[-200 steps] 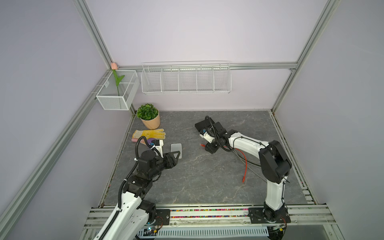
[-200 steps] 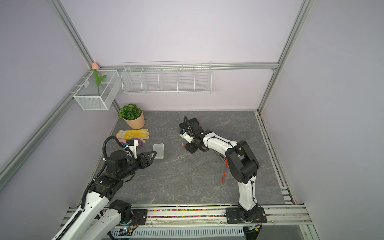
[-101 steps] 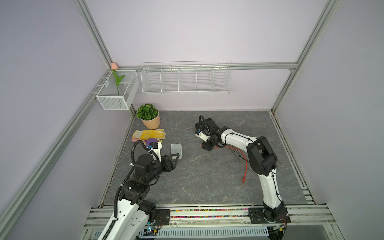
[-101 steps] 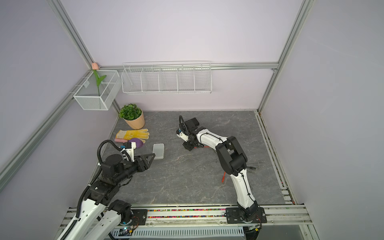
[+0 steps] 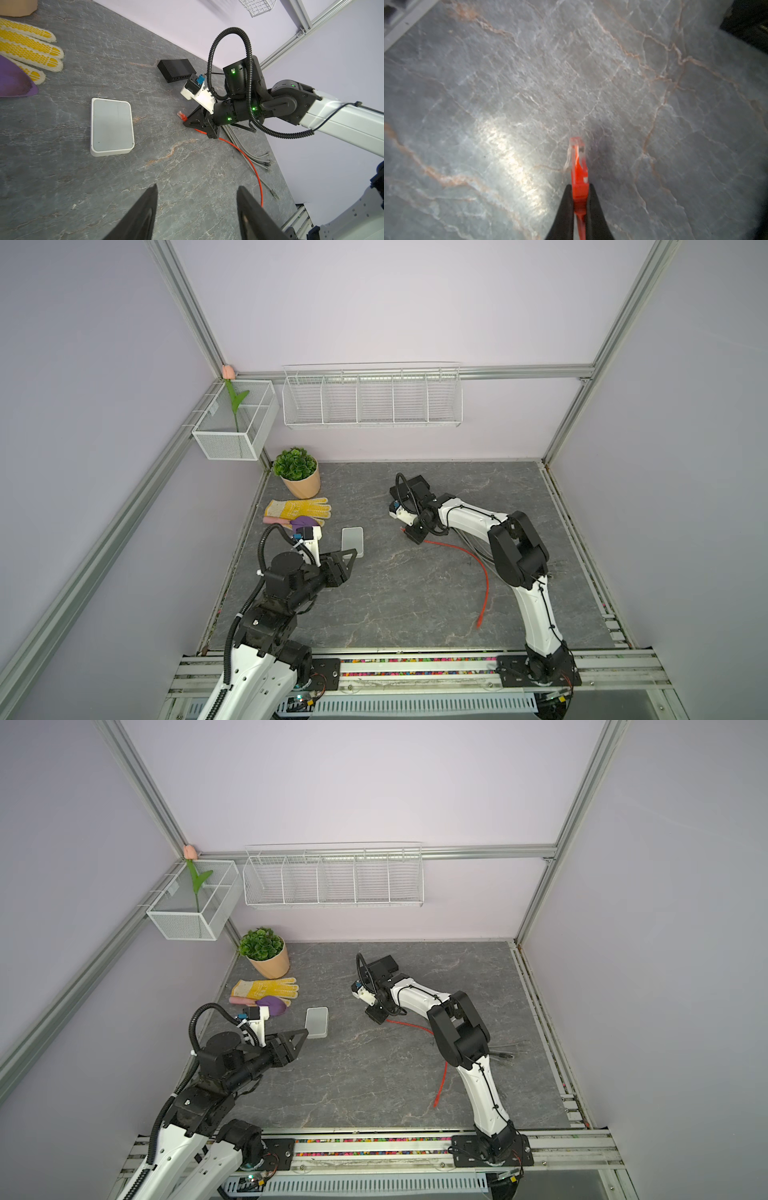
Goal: Insert the plug into the switch port
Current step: 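Grasp the red cable's plug end with the right gripper, then lift the red plug and carry it toward the left gripper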
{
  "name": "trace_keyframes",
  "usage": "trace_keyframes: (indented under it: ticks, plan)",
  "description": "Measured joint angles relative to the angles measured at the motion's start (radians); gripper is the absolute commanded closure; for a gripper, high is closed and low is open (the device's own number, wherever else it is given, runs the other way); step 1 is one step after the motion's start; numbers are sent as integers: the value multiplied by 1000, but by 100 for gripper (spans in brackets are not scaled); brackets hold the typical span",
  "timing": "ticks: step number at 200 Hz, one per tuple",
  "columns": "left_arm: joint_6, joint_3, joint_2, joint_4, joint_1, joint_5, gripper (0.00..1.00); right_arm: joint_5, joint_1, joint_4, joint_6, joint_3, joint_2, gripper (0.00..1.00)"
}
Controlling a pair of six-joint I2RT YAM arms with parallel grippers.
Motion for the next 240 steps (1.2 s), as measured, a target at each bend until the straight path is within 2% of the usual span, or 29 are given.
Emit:
trace_keyframes:
  ticks: [37, 86, 126, 173, 221, 240]
  plan:
    - [2, 32, -34, 27, 0, 51, 39, -157, 0, -122, -24, 19, -139, 94]
    - [-9, 66, -36, 121, -8, 179, 36, -582, 0, -452, -152, 312, -256, 94]
    - [-26, 120, -35, 155, -20, 245, 35, -795, 4, -691, -284, 371, -288, 94]
    - [-58, 134, 10, 229, -48, 298, 34, -885, 11, -853, -380, 397, -286, 94]
    - [-24, 190, 111, 228, -212, 245, 35, -903, 43, -946, -431, 484, -272, 94]
    - [-19, 199, 137, 235, -246, 223, 37, -904, 54, -972, -442, 504, -256, 94]
